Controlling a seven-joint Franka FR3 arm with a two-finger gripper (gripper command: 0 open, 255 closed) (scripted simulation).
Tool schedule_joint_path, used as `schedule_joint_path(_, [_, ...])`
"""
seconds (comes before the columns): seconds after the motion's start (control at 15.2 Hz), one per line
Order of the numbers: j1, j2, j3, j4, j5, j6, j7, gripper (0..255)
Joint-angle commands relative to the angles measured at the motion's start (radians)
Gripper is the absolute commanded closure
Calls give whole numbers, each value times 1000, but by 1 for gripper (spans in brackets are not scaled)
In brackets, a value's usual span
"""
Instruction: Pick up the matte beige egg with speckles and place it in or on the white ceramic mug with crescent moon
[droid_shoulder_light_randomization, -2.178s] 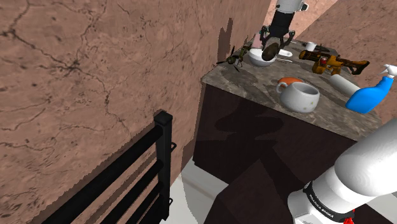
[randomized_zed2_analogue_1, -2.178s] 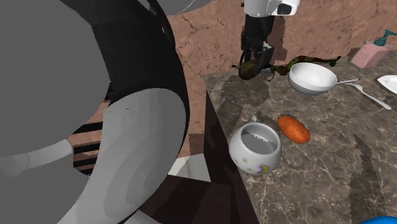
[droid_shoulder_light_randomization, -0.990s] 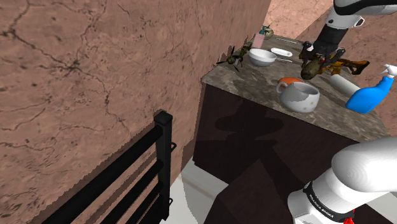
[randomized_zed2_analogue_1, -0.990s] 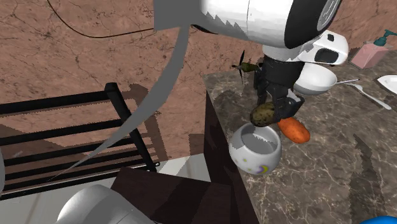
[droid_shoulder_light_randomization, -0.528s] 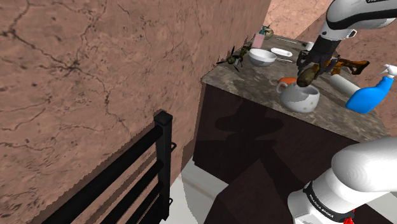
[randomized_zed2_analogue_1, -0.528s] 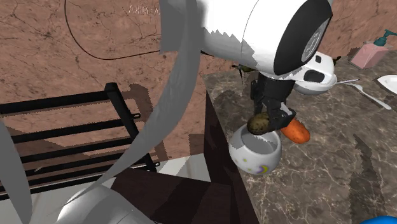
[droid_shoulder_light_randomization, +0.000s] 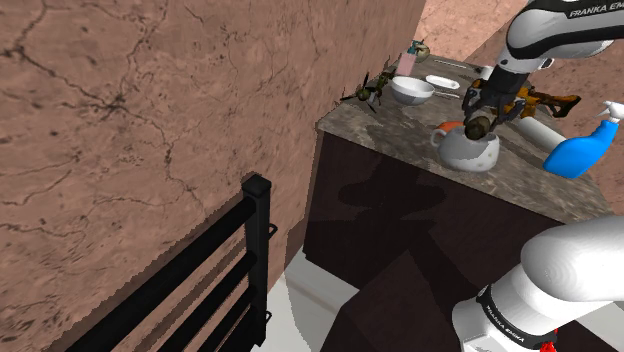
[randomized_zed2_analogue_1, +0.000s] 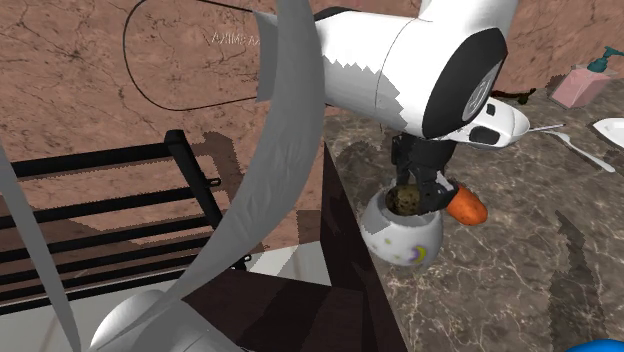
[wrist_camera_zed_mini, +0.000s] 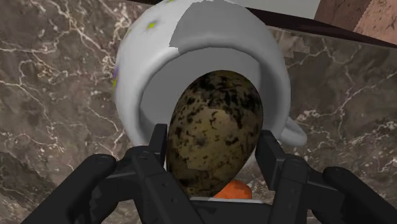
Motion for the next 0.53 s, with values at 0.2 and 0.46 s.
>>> schedule_joint_path(0.2, [1, 3, 0, -2, 1, -1, 0, 0])
schedule_joint_path(0.46, [1, 3, 0, -2, 1, -1, 0, 0])
